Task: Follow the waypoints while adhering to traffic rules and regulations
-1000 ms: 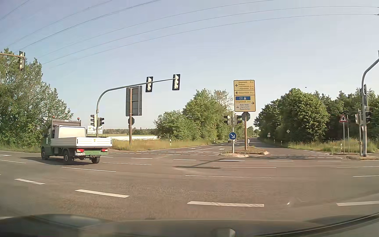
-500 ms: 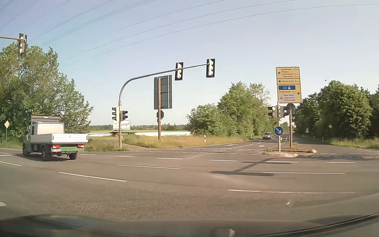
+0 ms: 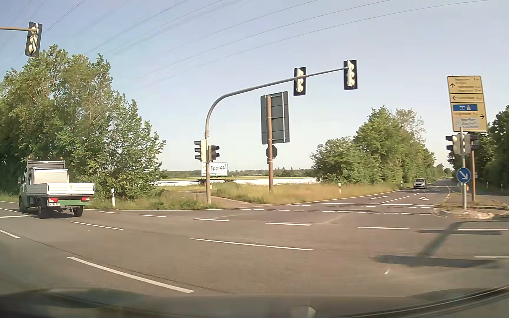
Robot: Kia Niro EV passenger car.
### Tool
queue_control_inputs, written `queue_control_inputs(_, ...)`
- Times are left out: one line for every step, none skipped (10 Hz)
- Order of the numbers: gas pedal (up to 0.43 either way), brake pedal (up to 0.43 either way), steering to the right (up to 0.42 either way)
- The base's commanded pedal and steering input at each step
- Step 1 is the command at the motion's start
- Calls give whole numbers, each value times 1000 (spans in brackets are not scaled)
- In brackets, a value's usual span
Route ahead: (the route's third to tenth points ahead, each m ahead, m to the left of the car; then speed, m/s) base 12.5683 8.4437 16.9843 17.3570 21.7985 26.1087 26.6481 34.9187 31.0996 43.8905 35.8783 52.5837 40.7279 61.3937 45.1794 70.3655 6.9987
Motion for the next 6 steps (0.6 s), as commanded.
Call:
queue_control_inputs(59, 30, -224)
queue_control_inputs(59, 30, -224)
queue_control_inputs(59, 30, -225)
queue_control_inputs(59, 30, -228)
queue_control_inputs(59, 30, -236)
queue_control_inputs(59, 30, -237)
